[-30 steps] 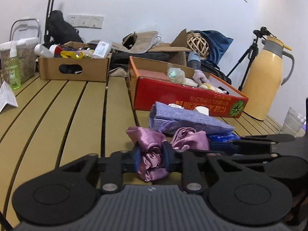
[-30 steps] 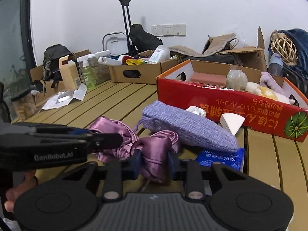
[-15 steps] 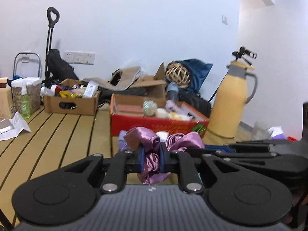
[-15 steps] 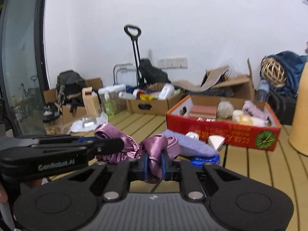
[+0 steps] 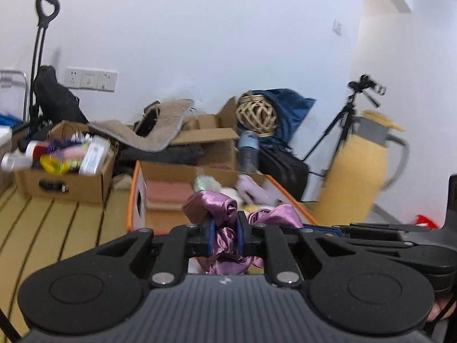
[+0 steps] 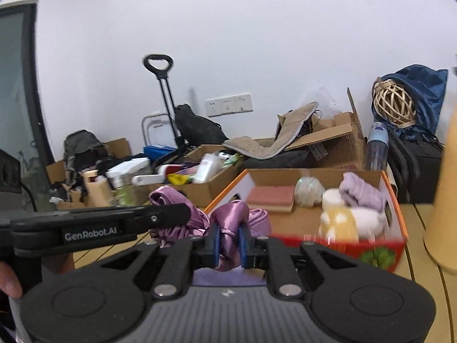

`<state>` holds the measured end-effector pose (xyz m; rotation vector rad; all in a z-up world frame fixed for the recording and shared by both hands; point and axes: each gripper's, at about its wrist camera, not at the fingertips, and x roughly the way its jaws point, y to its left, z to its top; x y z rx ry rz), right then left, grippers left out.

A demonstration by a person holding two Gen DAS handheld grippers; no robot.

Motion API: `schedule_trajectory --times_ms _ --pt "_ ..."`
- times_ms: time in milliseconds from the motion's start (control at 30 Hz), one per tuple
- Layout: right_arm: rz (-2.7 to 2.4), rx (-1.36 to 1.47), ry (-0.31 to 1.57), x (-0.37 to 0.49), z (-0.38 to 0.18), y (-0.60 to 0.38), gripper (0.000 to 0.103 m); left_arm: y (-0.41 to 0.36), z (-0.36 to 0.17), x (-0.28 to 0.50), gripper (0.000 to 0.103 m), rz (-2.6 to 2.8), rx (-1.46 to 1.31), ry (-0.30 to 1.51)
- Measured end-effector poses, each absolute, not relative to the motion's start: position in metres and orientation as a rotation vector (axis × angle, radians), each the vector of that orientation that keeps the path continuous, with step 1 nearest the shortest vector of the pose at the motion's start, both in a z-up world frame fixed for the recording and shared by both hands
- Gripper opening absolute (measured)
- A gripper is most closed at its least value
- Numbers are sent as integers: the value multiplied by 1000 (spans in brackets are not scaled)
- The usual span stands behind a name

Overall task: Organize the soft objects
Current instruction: 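Carry the pink bow into the red box and open both grippers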

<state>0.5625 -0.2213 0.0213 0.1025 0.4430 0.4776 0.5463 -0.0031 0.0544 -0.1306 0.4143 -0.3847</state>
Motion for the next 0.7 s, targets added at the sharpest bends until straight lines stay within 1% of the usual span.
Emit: schedule_trajectory --times_ms 133,267,467,500,533,567,600,633,667,700 --pt "452 77 485 637 16 -208 13 -8 46 616 15 -339 -96 450" --pt "429 82 548 695 -7 -198 13 -9 21 670 15 -299 -55 513" --pt "418 58 667 741 -47 -180 13 -9 -13 703 18 -232 0 594" --pt "421 48 683 744 -51 -177 15 -8 -16 703 18 -223 8 600" --pt "423 40 692 746 -55 -174 16 -7 -18 703 21 -212 17 604" --pt "427 36 692 745 -57 -173 17 -5 -19 702 27 -200 19 604" --pt "426 39 688 745 -58 -173 20 -2 -20 702 30 -187 16 601" --pt "422 47 690 745 -58 -174 24 1 -19 701 31 -191 10 600" --pt "417 57 688 744 -57 -176 27 3 -17 698 37 -191 5 598" --pt "413 67 682 742 -55 -179 33 4 -13 695 39 -178 8 592"
